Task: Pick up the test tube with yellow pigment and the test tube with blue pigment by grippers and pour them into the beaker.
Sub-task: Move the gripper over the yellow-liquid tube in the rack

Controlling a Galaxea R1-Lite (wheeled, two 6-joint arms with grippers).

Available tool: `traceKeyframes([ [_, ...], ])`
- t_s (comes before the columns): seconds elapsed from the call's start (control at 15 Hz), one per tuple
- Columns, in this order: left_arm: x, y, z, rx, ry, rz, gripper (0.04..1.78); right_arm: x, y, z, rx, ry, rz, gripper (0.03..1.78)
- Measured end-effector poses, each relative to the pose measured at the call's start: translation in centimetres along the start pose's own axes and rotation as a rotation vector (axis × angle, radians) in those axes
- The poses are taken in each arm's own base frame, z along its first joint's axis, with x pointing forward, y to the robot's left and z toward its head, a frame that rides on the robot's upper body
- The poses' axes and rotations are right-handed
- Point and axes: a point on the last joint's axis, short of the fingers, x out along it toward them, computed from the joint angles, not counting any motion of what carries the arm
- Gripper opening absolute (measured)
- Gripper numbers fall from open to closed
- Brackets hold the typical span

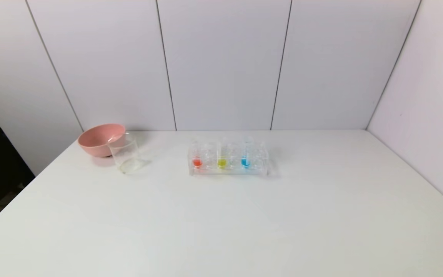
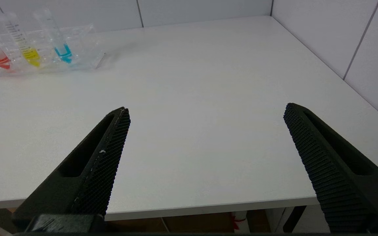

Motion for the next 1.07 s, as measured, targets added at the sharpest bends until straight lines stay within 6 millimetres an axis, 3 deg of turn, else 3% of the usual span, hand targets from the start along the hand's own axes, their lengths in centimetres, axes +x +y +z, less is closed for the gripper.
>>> traceKeyframes([
  [1.07,0.00,0.00,0.00,0.001,0.000,-0.001,1.78,0.00,0.00,0.01,0.000,-0.001,0.000,1.71],
])
